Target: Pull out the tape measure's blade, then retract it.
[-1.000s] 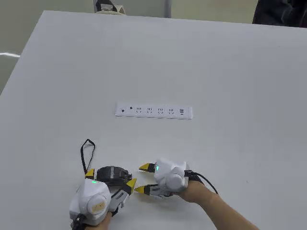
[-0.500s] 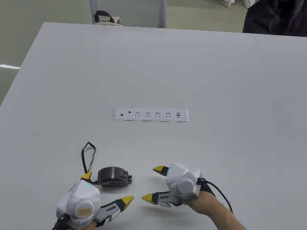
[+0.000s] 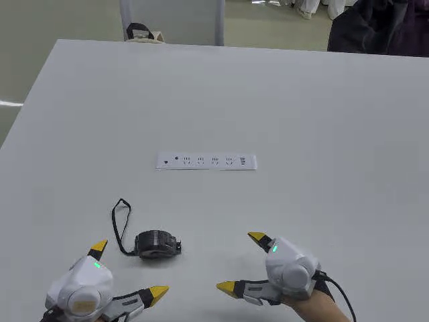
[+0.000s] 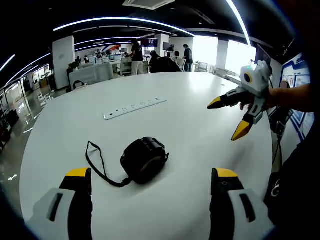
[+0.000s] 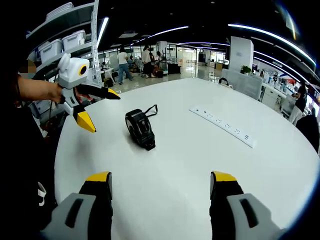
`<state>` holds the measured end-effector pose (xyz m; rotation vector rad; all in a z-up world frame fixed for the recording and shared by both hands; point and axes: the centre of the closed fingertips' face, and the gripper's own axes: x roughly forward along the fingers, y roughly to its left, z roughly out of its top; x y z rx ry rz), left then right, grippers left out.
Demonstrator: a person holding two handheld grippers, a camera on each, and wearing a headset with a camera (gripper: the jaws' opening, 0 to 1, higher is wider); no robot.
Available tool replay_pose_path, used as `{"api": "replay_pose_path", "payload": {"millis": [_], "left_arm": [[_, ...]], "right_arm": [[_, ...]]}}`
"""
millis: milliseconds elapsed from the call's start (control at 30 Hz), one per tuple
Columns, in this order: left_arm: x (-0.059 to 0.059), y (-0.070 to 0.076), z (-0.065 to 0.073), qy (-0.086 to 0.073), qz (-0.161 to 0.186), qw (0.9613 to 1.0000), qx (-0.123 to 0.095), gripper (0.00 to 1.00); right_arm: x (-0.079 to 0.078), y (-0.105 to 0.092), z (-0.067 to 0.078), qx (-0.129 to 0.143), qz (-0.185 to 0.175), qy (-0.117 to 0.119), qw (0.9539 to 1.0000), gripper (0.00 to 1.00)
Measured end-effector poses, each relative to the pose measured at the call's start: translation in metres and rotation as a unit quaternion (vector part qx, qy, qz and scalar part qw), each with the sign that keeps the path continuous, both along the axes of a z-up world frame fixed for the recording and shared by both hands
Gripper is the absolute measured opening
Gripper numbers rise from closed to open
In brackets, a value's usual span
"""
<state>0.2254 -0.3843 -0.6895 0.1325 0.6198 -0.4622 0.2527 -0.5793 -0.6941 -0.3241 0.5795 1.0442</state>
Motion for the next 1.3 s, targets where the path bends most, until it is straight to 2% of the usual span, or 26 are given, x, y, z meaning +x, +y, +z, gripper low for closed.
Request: {"api": "replay_pose_path", "payload": {"millis": [167, 200, 300, 433, 567, 800, 933, 1033, 1167, 1300], "left_arm": [[-0.012, 0.004, 0.005, -0.005, -0.024, 0.9996, 0.013, 0.99], [-0.015, 0.006, 0.005, -0.002, -0.027, 0.9995, 0.016, 0.99], [-0.021, 0.013, 0.009, 0.000, -0.026, 0.9994, 0.023, 0.99], [-0.028, 0.021, 0.017, -0.003, -0.019, 0.9996, 0.022, 0.99], [-0.034, 0.031, 0.019, -0.002, -0.013, 0.9995, 0.028, 0.99], [-0.046, 0.041, 0.022, -0.001, -0.012, 0.9995, 0.029, 0.99], [-0.054, 0.044, 0.026, -0.007, -0.023, 0.9990, 0.037, 0.99], [-0.057, 0.049, 0.030, -0.009, -0.020, 0.9992, 0.034, 0.99], [-0.059, 0.055, 0.034, -0.012, -0.015, 0.9992, 0.036, 0.99], [-0.057, 0.055, 0.035, -0.014, -0.012, 0.9992, 0.035, 0.99]], "right_arm": [[-0.009, -0.020, 0.014, 0.006, -0.020, -0.008, 0.9997, 0.87], [-0.012, -0.024, 0.017, 0.006, -0.023, -0.008, 0.9997, 0.88], [-0.019, -0.035, 0.022, 0.002, -0.028, -0.011, 0.9995, 0.89], [-0.025, -0.051, 0.026, 0.002, -0.044, -0.011, 0.9990, 0.92], [-0.032, -0.062, 0.029, 0.005, -0.055, -0.009, 0.9985, 0.93], [-0.039, -0.070, 0.036, 0.018, -0.066, -0.014, 0.9975, 0.93], [-0.039, -0.072, 0.040, 0.023, -0.069, -0.016, 0.9972, 0.93], [-0.039, -0.073, 0.042, 0.025, -0.071, -0.019, 0.9970, 0.93], [-0.040, -0.075, 0.046, 0.028, -0.073, -0.022, 0.9967, 0.94], [-0.041, -0.076, 0.047, 0.032, -0.077, -0.018, 0.9963, 0.94]]}}
